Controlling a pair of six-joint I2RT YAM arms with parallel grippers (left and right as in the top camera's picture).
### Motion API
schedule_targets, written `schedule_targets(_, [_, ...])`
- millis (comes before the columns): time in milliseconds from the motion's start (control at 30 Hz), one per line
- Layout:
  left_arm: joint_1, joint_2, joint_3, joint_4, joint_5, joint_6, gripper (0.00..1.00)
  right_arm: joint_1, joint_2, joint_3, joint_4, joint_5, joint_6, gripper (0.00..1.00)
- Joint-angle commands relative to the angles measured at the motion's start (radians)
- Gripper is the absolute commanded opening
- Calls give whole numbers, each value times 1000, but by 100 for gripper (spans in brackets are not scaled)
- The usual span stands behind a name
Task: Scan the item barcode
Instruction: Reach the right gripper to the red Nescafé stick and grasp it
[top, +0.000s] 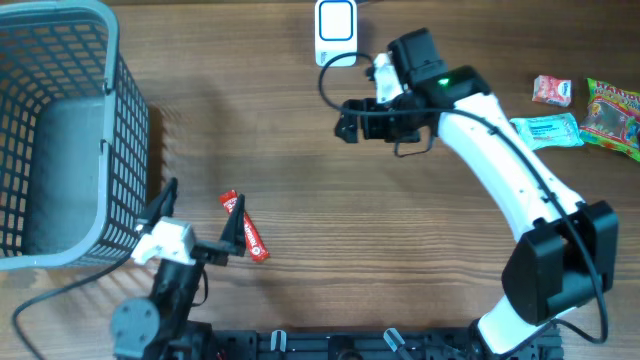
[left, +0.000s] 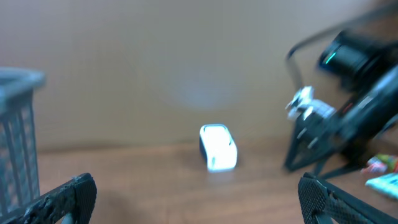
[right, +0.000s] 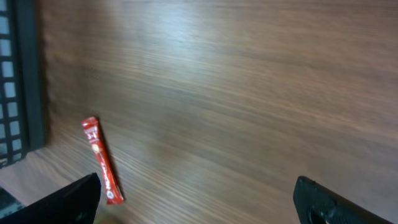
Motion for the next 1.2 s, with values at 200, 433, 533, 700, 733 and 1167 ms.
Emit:
schedule_targets(200, [4,-5,356,58,28,307,100,227,11,-186,268,-72,4,100])
schedule_targets(433, [4,-5,403,53,14,307,100,557,76,-186,322,289,55,100])
schedule_targets(533, [4,-5,403,55,10,307,100,636,135,-186,359,300,68,100])
schedule_targets(700, [4,-5,403,56,6,307,100,657,229,-186,456,344,116,99])
schedule_targets(733, [4,-5,403,56,6,307,100,657,238,-186,473,344,114,99])
schedule_targets(1167, [4,-5,403,45,5,307,100,661,385,-185,573,255,234,73])
